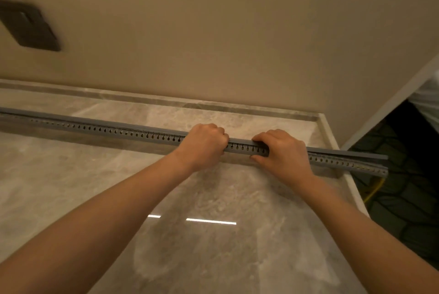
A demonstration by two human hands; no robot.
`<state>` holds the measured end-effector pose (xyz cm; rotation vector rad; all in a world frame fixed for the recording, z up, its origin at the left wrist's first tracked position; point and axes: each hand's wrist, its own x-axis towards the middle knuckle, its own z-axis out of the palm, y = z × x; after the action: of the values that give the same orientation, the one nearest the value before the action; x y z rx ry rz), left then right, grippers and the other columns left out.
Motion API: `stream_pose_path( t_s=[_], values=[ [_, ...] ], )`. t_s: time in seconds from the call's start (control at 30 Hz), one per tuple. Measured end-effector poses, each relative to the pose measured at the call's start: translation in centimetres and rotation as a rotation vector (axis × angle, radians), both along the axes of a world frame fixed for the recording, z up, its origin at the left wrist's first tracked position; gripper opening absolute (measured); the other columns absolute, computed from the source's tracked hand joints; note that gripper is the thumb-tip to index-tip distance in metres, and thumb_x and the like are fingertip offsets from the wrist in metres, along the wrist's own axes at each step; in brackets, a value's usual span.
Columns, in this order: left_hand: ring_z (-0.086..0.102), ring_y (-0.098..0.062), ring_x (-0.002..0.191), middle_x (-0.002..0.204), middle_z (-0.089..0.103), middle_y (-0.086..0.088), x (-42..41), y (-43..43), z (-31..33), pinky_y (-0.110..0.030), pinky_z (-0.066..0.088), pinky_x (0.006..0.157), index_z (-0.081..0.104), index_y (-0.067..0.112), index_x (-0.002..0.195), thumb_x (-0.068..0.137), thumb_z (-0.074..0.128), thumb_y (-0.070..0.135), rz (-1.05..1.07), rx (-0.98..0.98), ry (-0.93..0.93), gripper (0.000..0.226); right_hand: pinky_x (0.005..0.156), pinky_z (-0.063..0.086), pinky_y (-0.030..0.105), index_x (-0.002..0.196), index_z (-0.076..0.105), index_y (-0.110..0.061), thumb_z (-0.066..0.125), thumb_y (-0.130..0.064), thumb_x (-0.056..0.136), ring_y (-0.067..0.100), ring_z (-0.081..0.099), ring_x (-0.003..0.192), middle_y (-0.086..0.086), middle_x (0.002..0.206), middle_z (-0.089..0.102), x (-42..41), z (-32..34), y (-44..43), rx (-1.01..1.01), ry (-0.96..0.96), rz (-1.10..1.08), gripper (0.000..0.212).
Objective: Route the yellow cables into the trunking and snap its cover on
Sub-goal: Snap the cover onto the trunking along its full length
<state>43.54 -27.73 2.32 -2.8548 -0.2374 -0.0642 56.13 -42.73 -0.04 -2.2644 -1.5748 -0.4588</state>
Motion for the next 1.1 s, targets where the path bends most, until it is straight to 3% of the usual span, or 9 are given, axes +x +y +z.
stream_pose_path(
  t_s=[0.3, 0.47, 0.93, 1.1],
  values=[
    [0.056, -0.023, 0.099, 0.106, 0.062, -0.004, 0.0, 0.8, -0.3, -0.030, 0.035, 0.068, 0.060, 0.013, 0.111, 0.094, 0.047, 0.027, -0.066, -0.033, -0.042, 0.026, 0.062, 0.051, 0.039, 0.092, 0.068, -0.013, 0.078, -0.030, 0.070, 0.026, 0.060, 0.079, 0.004, 0.084, 0.067, 0.0, 1.5, -0.5, -0.202, 0.010, -0.121, 0.029],
    [0.056, -0.023, 0.099, 0.106, 0.062, -0.004, 0.1, 1.2, -0.5, -0.030, 0.033, 0.066, 0.061, 0.013, 0.111, 0.093, 0.047, 0.027, -0.092, -0.051, -0.062, 0.027, 0.068, 0.043, 0.035, 0.103, 0.066, -0.012, 0.069, -0.036, 0.080, 0.028, 0.060, 0.088, 0.007, 0.096, 0.067, 0.5, 2.7, 0.1, -0.334, -0.025, -0.059, 0.033],
    [0.055, -0.024, 0.099, 0.104, 0.058, -0.005, 1.8, -3.2, 1.1, -0.032, 0.036, 0.066, 0.059, 0.011, 0.104, 0.092, 0.048, 0.023, 0.119, -0.084, -0.004, 0.020, 0.065, 0.032, 0.029, 0.108, 0.061, -0.014, 0.061, -0.039, 0.085, 0.025, 0.058, 0.094, 0.004, 0.100, 0.064, 2.3, 1.9, -0.6, -0.285, -0.039, 0.126, 0.034],
    [0.054, -0.024, 0.103, 0.109, 0.059, -0.006, 3.8, -7.2, 1.0, -0.033, 0.041, 0.077, 0.057, 0.012, 0.108, 0.092, 0.049, 0.016, 0.197, -0.083, -0.018, 0.019, 0.064, 0.033, 0.029, 0.105, 0.060, -0.016, 0.054, -0.046, 0.087, 0.023, 0.058, 0.094, 0.002, 0.101, 0.063, 2.9, 2.1, -0.4, -0.302, -0.051, 0.158, 0.035]
  ],
)
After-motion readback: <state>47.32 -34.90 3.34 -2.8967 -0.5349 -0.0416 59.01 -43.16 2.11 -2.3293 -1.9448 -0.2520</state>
